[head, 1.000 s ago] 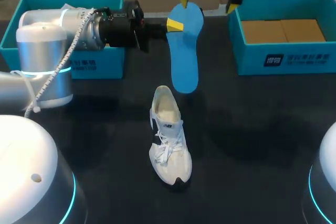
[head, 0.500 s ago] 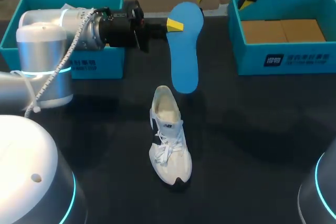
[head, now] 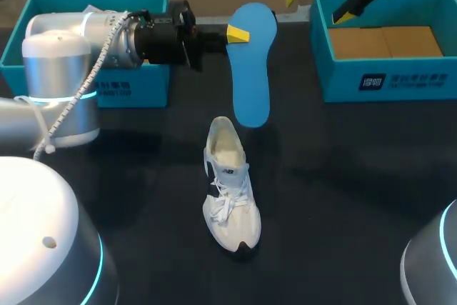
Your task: Take the shoe out of the shoebox, open the shoe tongue, remove and reinsert the insole, then place the shoe into the shoebox
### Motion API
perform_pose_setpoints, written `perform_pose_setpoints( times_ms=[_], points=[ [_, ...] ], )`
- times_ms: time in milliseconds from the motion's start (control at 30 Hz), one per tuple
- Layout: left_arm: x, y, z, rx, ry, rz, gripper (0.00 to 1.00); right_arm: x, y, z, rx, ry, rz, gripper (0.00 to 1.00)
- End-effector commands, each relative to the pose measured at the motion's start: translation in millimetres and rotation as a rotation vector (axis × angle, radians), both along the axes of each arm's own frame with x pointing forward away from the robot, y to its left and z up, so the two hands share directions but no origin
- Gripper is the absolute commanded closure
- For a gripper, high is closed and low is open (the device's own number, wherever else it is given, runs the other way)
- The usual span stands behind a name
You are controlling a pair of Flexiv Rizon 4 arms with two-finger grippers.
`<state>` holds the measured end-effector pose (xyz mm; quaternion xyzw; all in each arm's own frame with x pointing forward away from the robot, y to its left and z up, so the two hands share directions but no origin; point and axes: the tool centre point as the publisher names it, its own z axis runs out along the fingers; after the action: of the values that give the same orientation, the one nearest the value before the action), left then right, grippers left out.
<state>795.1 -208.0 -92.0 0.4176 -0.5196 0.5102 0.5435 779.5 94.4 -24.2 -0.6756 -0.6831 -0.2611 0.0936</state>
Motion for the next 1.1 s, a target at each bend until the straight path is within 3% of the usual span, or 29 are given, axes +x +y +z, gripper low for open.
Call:
perform_pose_setpoints(
  times_ms=[33,667,1100],
  points=[
    [-0.1,0,0,0.003,0.0,-0.001,1.0,-5.1,-10,-8,0.355,-0.029,0.074,0.0],
    [-0.1,0,0,0.003,0.0,-0.001,1.0,-11.7,-17,-37,0.675,-0.001,0.167,0.0],
    [-0.1,0,0,0.003,0.0,-0.001,1.0,-11.5,-24,-53,0.788,0.008,0.166,0.0]
  ],
)
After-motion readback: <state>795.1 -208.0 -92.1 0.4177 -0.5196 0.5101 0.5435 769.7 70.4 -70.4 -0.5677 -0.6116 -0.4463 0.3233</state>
